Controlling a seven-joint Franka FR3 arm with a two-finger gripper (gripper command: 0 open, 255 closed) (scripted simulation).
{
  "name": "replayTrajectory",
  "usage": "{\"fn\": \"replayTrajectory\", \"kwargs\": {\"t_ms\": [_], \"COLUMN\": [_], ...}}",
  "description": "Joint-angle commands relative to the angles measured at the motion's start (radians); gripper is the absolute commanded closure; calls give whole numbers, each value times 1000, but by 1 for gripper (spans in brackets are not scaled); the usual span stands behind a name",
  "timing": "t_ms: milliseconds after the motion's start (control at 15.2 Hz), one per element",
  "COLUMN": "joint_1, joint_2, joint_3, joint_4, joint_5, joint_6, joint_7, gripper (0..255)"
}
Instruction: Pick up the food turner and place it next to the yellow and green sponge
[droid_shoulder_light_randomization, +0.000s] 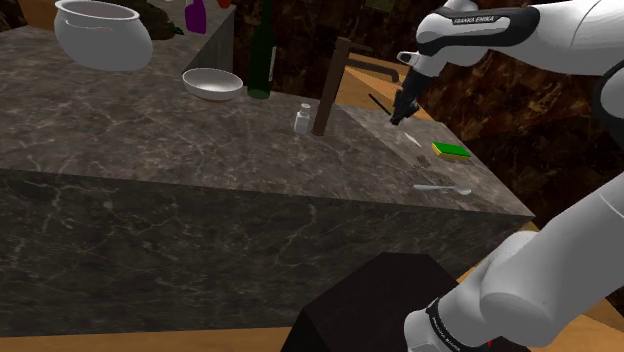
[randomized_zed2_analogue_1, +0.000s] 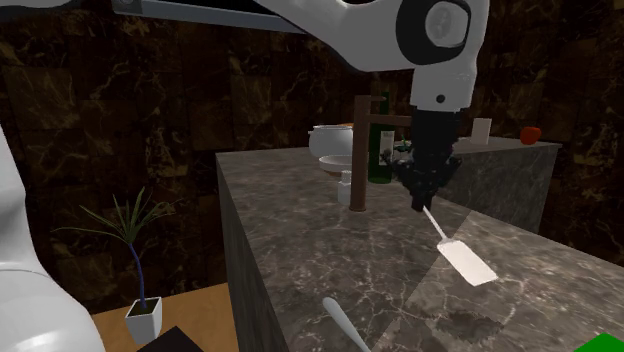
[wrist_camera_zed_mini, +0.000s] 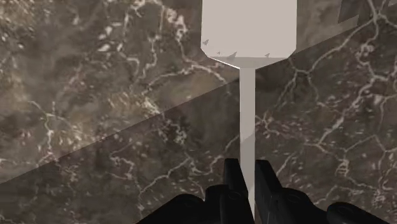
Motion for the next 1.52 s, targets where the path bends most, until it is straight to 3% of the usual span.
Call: {"fn": "replayTrajectory", "kwargs": {"t_ms": [0,462,1056,1452], "joint_1": [-23,-151,-444,-417], "joint_2": [53,297,663,650], "joint_3": [-30,-96,-73,-73], "joint_4": [54,318,829,723], "joint_5": [29,176,363,359], "joint_6": [-13,-96,-298,-209], "joint_7": [-63,-270,-428,-441], "gripper": [255,255,255,255]}}
